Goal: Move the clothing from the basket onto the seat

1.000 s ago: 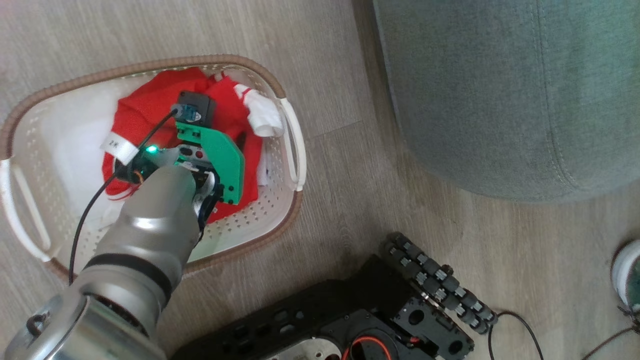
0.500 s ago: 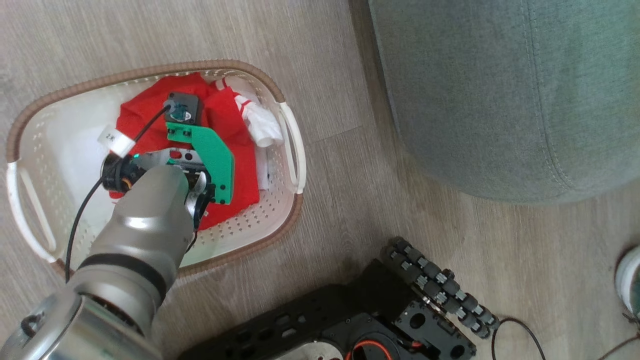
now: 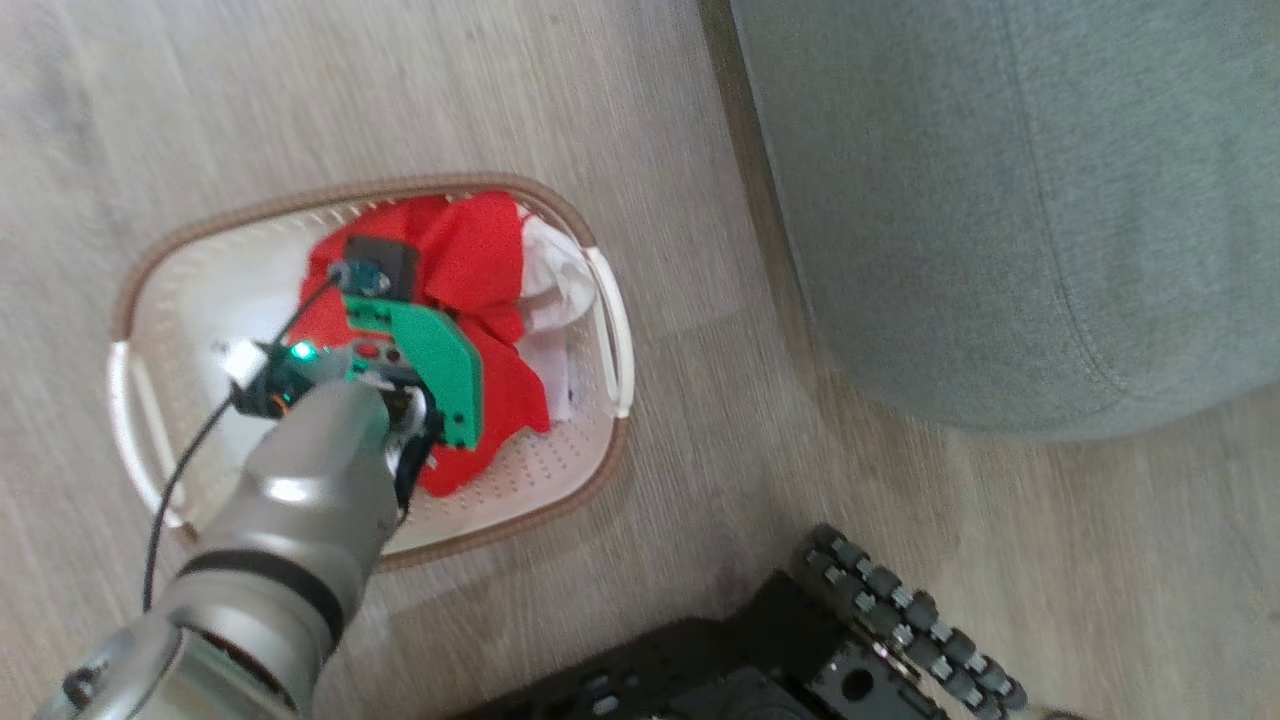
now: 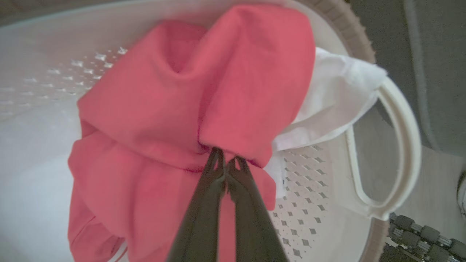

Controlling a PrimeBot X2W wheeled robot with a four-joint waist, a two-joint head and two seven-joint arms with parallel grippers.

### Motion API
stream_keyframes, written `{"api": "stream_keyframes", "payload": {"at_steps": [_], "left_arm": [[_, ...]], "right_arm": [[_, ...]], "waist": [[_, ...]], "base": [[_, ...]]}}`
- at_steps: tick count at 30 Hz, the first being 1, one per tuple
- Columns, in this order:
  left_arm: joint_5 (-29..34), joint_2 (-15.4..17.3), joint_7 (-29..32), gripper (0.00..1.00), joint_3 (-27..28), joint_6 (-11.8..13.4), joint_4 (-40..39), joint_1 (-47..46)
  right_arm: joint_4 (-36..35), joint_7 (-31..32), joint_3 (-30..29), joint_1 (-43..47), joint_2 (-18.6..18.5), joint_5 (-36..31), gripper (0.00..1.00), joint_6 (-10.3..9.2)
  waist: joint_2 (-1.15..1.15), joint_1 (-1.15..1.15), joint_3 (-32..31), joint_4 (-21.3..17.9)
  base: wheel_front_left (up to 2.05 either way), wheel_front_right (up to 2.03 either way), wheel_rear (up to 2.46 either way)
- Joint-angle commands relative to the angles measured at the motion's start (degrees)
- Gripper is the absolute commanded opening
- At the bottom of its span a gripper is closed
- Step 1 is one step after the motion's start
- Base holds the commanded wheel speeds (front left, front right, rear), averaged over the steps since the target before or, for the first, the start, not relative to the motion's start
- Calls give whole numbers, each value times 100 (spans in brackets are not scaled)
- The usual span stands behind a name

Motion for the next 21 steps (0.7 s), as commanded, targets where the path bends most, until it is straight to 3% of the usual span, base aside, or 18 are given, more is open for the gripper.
{"api": "stream_keyframes", "payload": {"at_steps": [1, 11, 21], "left_arm": [[-57, -28, -138, 0, 1, -72, -169, 229], [-231, -30, -768, 0, -378, -230, -610, 787], [-277, -31, -1110, 0, -483, -221, -868, 1140]], "right_arm": [[-118, -29, -30, 326, -179, -32, 100, -1], [28, -29, 22, 819, -284, -128, 100, -1], [137, -29, 87, 1348, -288, -208, 100, -1]], "waist": [[0, 0, -339, 154], [0, 0, -1452, 538], [0, 0, -2391, 915]], "base": [[0, 0, 0], [0, 0, 0], [0, 0, 0]]}}
